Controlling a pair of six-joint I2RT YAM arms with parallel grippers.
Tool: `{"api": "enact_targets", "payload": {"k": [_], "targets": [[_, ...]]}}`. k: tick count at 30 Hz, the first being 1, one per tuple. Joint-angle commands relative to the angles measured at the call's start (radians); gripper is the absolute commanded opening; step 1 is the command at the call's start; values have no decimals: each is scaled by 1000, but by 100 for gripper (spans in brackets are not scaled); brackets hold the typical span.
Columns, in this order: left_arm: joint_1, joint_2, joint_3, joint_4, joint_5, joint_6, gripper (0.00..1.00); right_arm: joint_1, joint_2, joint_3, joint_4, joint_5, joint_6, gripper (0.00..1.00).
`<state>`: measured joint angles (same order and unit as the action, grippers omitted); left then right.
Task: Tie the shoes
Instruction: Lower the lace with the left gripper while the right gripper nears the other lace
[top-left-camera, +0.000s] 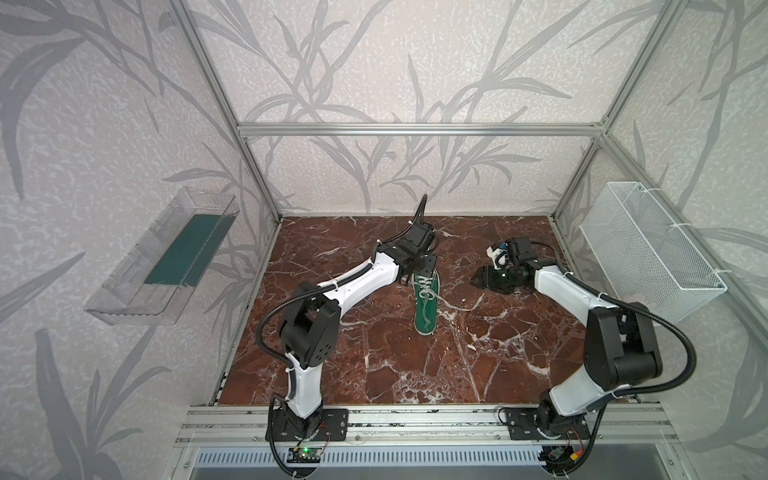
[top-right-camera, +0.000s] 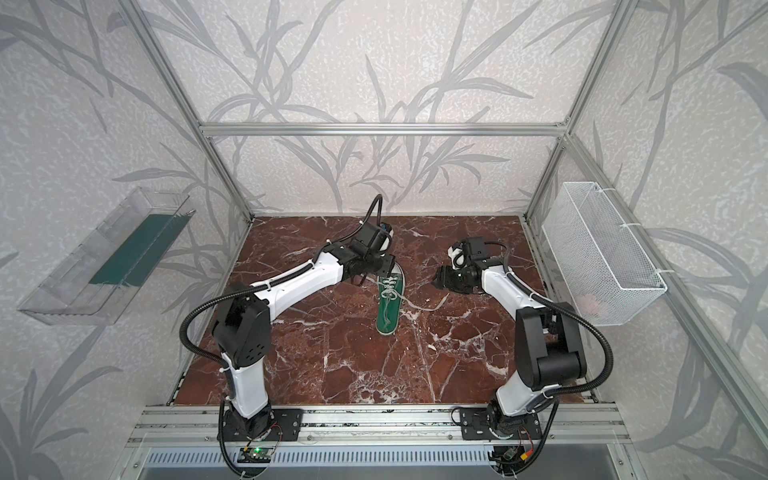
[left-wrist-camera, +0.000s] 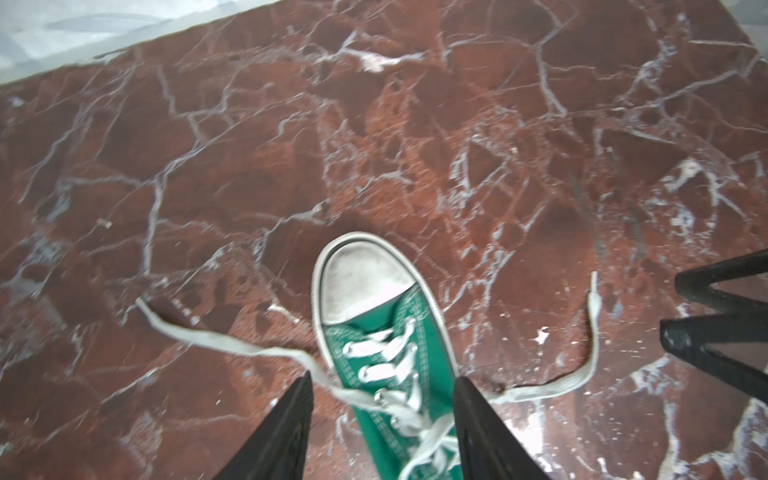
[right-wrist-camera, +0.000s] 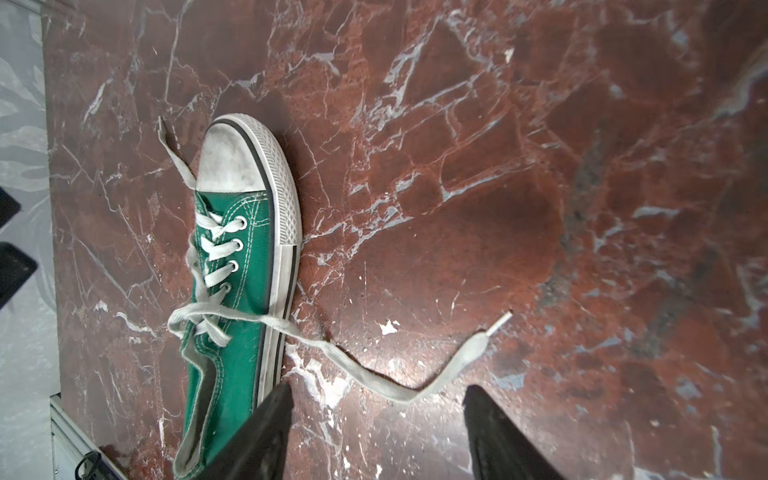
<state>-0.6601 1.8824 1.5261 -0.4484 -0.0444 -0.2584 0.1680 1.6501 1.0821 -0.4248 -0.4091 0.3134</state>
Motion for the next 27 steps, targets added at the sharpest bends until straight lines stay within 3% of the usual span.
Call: {"api": "enact_targets", "payload": {"k": [1, 16, 27], "targets": [[17, -76, -70, 27, -19, -27, 57, 14, 50, 41, 22, -21, -8, 67], [49, -152, -192, 62, -23, -45, 57, 24, 227, 74, 21, -23, -27, 69], [48, -166, -213, 60, -22, -47, 57, 24, 125, -68, -20, 42, -26, 69]]}}
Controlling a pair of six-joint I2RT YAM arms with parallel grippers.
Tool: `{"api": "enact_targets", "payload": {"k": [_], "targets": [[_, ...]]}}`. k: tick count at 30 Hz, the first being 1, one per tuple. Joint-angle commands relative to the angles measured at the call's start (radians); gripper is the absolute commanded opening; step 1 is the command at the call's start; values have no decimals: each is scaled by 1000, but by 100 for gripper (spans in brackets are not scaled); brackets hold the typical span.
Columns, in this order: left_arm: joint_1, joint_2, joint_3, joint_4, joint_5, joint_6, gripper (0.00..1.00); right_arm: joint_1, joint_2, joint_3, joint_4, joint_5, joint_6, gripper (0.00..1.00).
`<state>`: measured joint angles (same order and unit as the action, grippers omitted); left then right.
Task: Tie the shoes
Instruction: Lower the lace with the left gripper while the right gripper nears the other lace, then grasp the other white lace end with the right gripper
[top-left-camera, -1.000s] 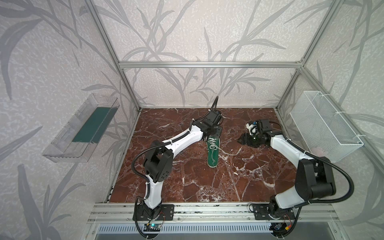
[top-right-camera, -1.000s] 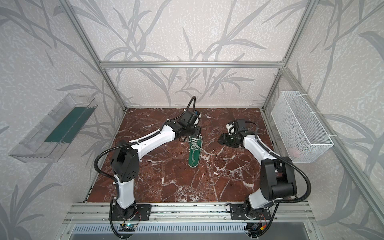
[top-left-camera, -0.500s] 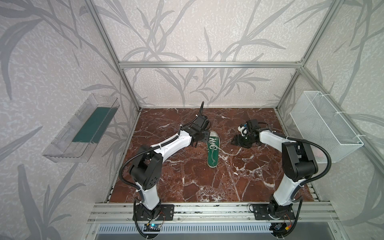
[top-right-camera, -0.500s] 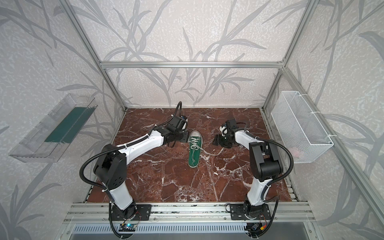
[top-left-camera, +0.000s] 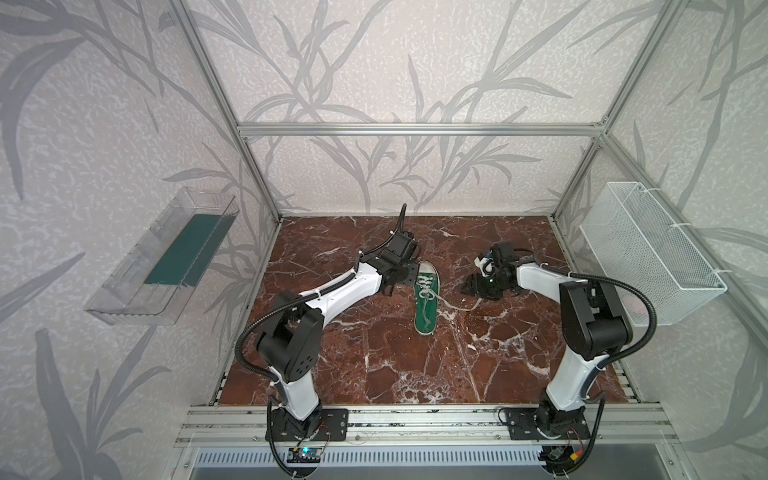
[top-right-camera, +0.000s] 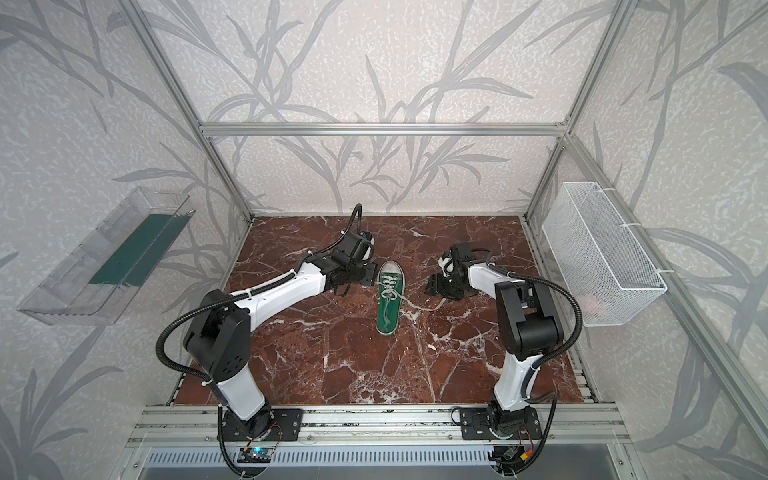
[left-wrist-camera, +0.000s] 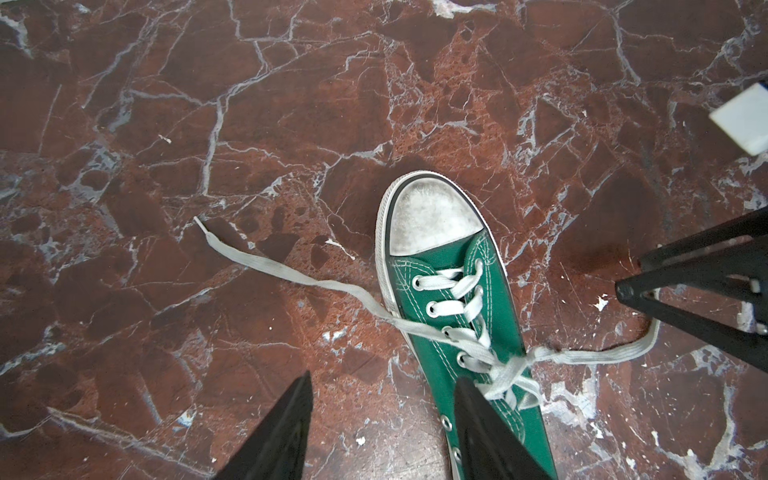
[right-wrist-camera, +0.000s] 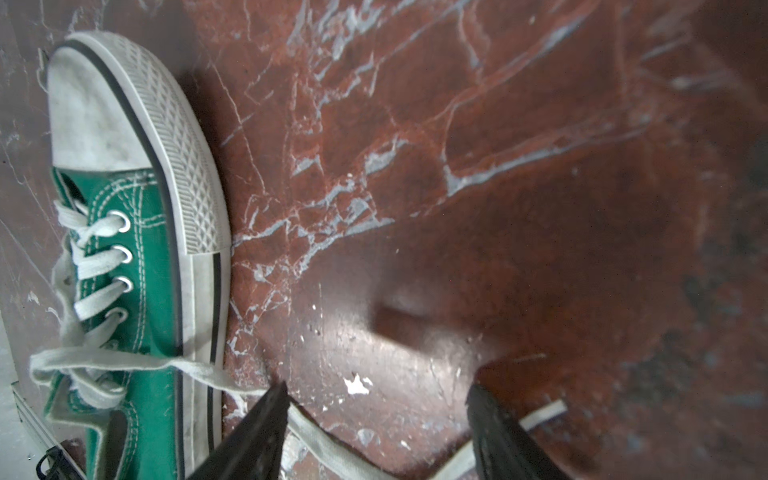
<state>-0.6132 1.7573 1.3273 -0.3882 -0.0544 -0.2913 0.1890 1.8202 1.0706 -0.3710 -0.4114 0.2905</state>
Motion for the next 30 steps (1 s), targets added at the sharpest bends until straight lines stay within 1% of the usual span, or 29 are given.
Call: {"api": "enact_targets", "payload": {"k": [1, 3, 5, 8, 13, 16, 19, 22, 25, 27, 30], "targets": [[2, -41, -16, -3, -9, -15, 57, 3, -72, -79, -89, 65, 5, 69], [2, -44, -23, 3, -5, -17, 57, 3, -132, -135, -102, 87, 33, 69], [1, -47, -28, 7, -2, -17, 57, 16, -187, -204, -84, 64, 59, 69], [3, -51, -37, 16, 2, -17, 57, 76, -229, -269, -95, 63, 82, 69], [2, -56, -52, 23, 19, -17, 57, 184, -265, -336, -111, 132, 121, 69], [2, -61, -66, 29, 24, -25, 57, 223, -248, -324, -137, 175, 114, 68], [2, -64, -71, 30, 26, -26, 57, 260, -224, -272, -196, 242, 90, 65], [2, -65, -70, 27, 27, -27, 57, 295, -189, -215, -260, 304, 66, 60], [2, -65, -71, 24, 27, -28, 57, 312, -150, -172, -323, 351, 42, 52], [3, -64, -71, 23, 27, -28, 57, 317, -139, -160, -342, 365, 34, 49], [3, -62, -71, 22, 28, -28, 57, 320, -137, -152, -362, 370, 26, 48]]}}
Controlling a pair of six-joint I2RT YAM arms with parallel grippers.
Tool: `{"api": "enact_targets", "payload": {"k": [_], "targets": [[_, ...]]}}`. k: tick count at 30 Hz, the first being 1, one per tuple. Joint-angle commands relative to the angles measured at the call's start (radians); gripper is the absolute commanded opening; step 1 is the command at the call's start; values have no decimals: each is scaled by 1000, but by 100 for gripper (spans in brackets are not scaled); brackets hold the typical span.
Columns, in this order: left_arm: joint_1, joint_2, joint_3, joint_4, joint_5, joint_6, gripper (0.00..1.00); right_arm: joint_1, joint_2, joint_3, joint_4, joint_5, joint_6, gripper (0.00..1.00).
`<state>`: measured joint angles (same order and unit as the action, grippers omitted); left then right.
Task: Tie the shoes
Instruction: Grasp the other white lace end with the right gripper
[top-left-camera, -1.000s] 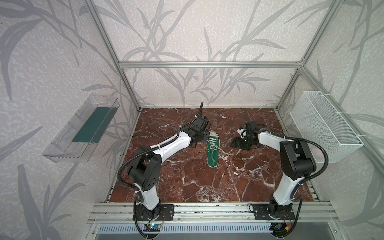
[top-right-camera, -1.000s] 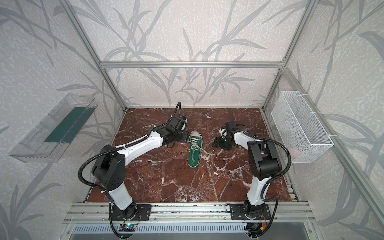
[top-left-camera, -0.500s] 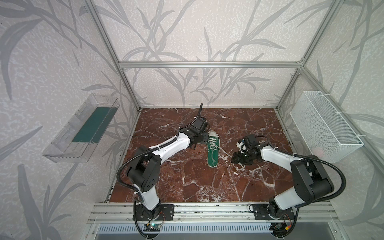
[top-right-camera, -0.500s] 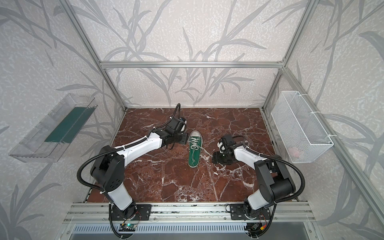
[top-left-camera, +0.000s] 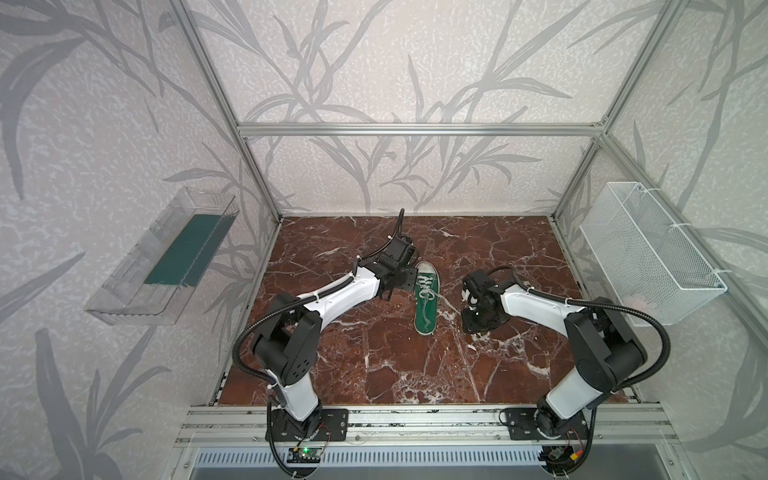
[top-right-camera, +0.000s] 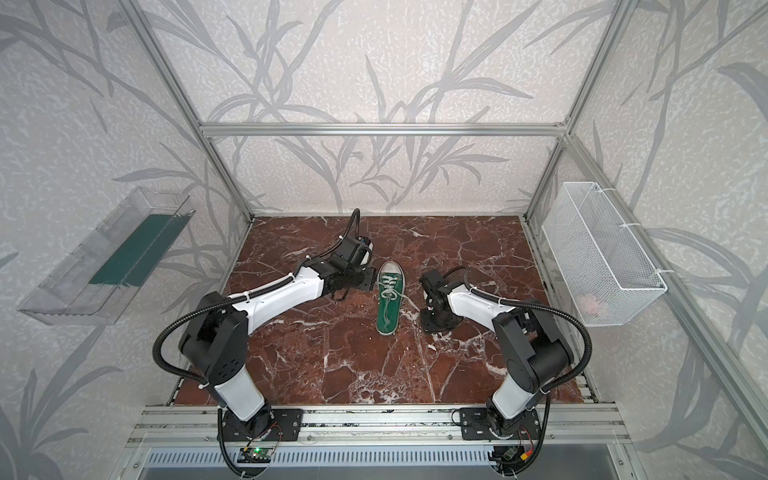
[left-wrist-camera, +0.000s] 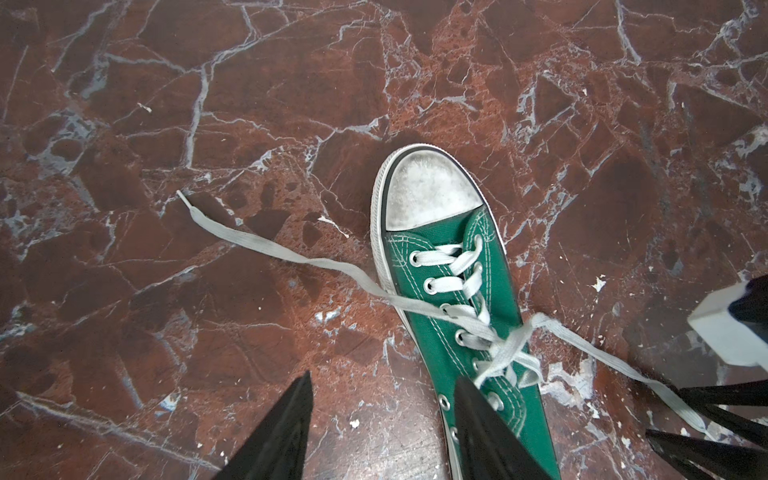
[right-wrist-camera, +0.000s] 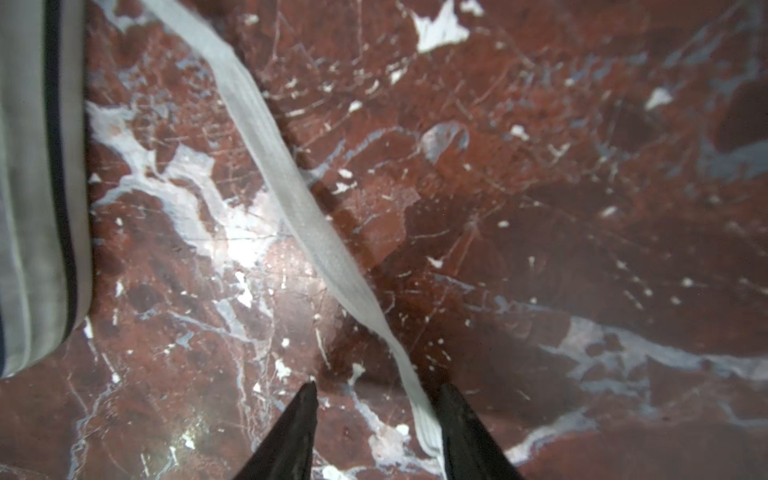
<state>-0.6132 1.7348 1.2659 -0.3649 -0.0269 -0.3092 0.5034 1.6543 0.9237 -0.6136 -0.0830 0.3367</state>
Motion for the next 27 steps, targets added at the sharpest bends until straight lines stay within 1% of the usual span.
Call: {"api": "enact_targets", "payload": {"k": [1, 3, 5, 8, 11, 13, 18, 21, 23, 27], "targets": [[1, -38, -8, -1, 2, -10, 57, 6, 28, -3, -125, 49, -22, 48], [2, -36, -9, -1, 1, -11, 57, 7, 25, -3, -133, 53, -25, 47], [3, -32, -9, -1, 2, -12, 57, 6, 26, -6, -137, 49, -28, 44], [2, -30, -5, 0, 10, -13, 57, 7, 23, -19, -126, 37, -30, 35], [2, -30, -2, 0, 12, -14, 57, 7, 26, -32, -90, 8, -28, 29], [2, -30, -2, 0, 13, -14, 57, 7, 39, -31, -79, -7, -27, 23], [2, -37, 0, -14, 13, -15, 57, 7, 47, -15, -80, -6, -26, 8], [2, -39, -4, -18, 27, -23, 57, 5, 38, -2, -64, -18, -22, 2], [1, -34, -4, -22, 37, -33, 57, -4, 31, 14, -43, -48, -12, 0], [1, -28, -5, -28, 56, -51, 57, -61, 24, 45, 32, -157, 18, 0]]}}
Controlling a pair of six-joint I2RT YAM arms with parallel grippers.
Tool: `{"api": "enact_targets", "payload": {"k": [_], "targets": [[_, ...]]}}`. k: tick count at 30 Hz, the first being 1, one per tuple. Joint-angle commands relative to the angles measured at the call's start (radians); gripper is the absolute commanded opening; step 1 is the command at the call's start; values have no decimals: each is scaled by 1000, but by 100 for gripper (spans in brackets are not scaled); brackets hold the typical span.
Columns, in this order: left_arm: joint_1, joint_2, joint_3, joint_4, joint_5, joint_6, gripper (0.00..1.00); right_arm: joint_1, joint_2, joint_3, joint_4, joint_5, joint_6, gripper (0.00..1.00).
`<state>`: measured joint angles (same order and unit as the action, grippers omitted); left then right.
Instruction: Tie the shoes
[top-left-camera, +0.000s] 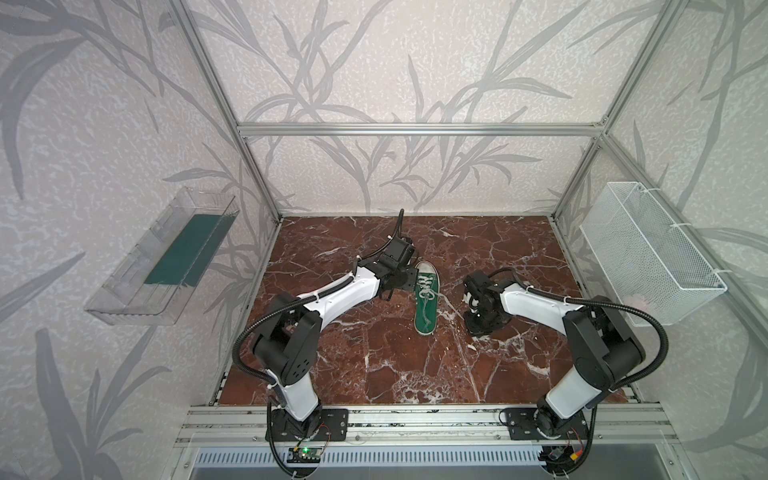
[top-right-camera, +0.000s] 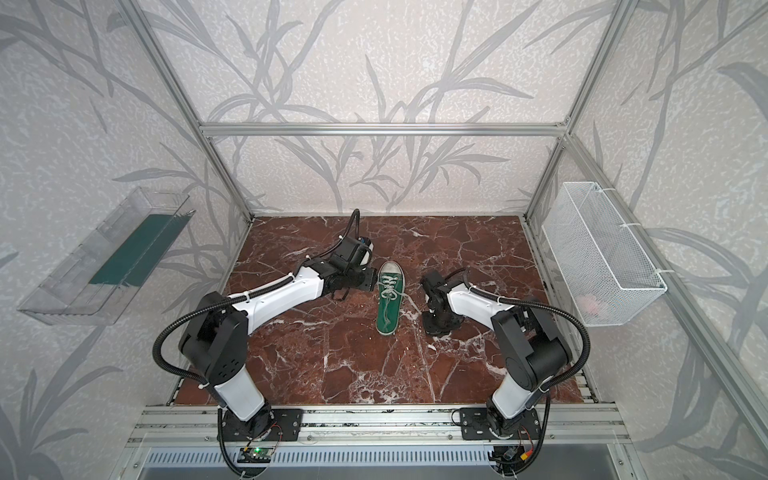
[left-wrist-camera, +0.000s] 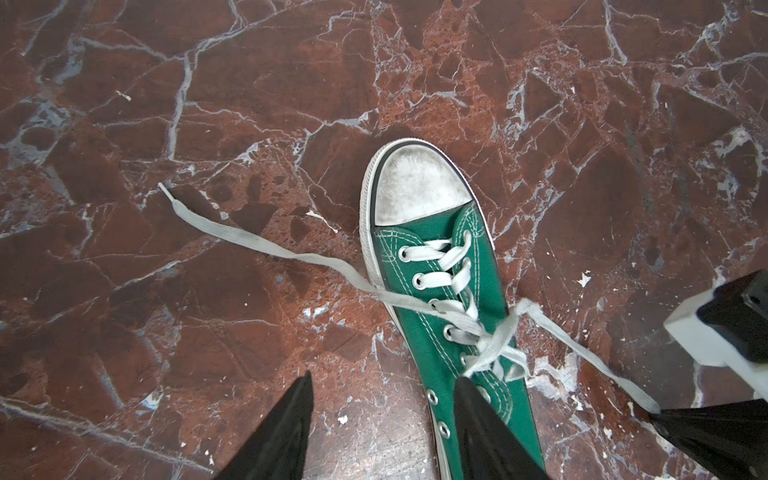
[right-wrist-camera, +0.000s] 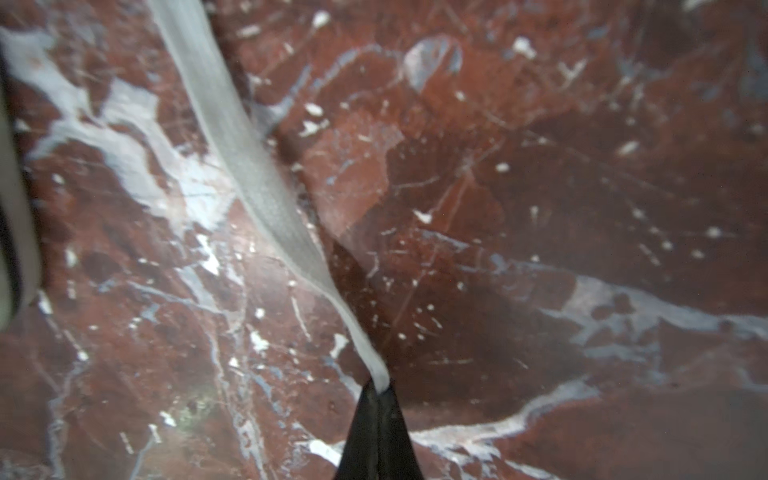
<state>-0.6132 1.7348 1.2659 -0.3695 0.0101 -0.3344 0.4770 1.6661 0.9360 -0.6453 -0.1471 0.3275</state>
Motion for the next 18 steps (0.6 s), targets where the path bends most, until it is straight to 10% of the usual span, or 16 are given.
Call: {"api": "enact_targets", "payload": {"k": [1, 8, 18], "targets": [[0, -26, -6, -23, 20, -29, 57, -53, 11, 44, 85, -116, 33, 0], [-5, -14, 1, -21, 32, -43, 56, -179, 35, 129, 300, -368, 158, 0], [-36, -17, -6, -19, 34, -67, 53, -196, 208, -24, 975, -642, 653, 0]]}}
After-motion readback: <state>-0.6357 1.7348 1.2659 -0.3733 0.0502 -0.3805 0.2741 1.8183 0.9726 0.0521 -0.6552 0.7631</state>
